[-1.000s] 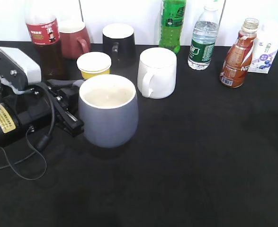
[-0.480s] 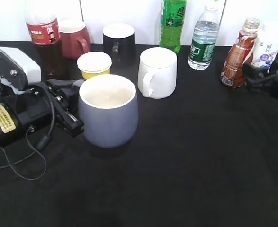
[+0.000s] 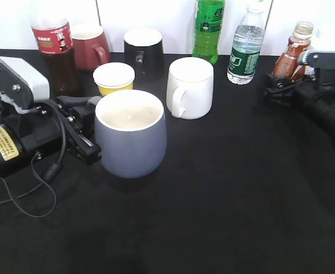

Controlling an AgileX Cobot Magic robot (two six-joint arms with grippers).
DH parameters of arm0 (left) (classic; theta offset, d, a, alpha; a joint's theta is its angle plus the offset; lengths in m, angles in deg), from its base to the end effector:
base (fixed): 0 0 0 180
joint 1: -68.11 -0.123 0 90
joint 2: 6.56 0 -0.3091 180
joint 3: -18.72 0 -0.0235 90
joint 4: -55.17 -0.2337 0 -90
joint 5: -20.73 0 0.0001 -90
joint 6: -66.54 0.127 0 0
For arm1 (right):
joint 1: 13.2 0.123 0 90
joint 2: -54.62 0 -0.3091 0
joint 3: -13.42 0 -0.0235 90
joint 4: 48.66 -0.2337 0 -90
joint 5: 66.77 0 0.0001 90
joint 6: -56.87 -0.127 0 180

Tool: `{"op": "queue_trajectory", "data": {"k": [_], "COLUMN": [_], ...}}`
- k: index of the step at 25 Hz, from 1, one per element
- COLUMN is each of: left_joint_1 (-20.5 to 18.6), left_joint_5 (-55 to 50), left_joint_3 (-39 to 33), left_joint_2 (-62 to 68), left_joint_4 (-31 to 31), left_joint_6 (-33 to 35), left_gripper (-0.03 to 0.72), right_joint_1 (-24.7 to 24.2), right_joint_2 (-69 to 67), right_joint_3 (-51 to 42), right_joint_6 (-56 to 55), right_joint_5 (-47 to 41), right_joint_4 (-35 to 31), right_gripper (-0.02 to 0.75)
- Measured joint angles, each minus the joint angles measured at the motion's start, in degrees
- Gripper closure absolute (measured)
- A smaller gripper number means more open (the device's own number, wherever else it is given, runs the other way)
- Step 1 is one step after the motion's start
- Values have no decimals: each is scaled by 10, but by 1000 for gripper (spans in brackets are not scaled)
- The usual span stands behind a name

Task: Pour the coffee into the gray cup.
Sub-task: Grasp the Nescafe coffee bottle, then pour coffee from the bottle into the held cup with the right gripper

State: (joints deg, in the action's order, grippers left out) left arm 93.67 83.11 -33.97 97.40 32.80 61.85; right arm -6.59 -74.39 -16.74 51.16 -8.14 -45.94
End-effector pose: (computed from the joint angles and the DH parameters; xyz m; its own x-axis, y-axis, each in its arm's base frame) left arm 0.2591 -0.1714 0.2048 -0.0207 0.1210 -0.9924 0.7149 0.6957 0.0699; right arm 0.4209 0.0540 0.1297 -0.1933 0.0529 -0.9797 -0.1405 0.9868 0.0810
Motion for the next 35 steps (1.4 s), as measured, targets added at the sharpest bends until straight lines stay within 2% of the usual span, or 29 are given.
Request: {"op": "queue_trajectory", "data": {"k": [2, 4, 8, 10, 13, 16, 20, 22, 25, 27, 32, 35], "left_joint_1": [0, 0, 0, 0, 0, 0, 0, 0, 0, 0, 0, 0], "left_joint_5": [0, 0, 0, 0, 0, 0, 0, 0, -1, -10, -13, -17], "left_joint_3": [0, 0, 0, 0, 0, 0, 0, 0, 0, 0, 0, 0], "left_joint_2": [0, 0, 0, 0, 0, 0, 0, 0, 0, 0, 0, 0], "left_joint_4": [0, 0, 0, 0, 0, -1, -7, -41, -91, -103, -104, -49], "left_joint_6": [0, 0, 0, 0, 0, 0, 0, 0, 0, 0, 0, 0], "left_gripper": [629, 629, 629, 629, 629, 629, 629, 629, 629, 629, 629, 630], "right_joint_1": [0, 0, 0, 0, 5, 58, 183, 228, 267, 273, 273, 273], "right_joint_2": [-22, -30, -34, 3, 91, 162, 198, 198, 198, 198, 198, 198], "right_joint_3": [23, 33, 29, -6, -71, -108, -108, -108, -108, -108, -108, -108], "right_joint_6": [0, 1, 31, 33, 34, 34, 36, 51, 121, 164, 380, 457], "right_joint_5": [1, 3, 44, 48, 52, 37, -46, -73, -109, -114, -102, -15], "right_joint_4": [12, 14, 27, 46, 130, 150, 157, 158, 147, 142, 72, 52], "right_gripper": [113, 204, 205, 205, 205, 205, 205, 205, 205, 205, 205, 205]}}
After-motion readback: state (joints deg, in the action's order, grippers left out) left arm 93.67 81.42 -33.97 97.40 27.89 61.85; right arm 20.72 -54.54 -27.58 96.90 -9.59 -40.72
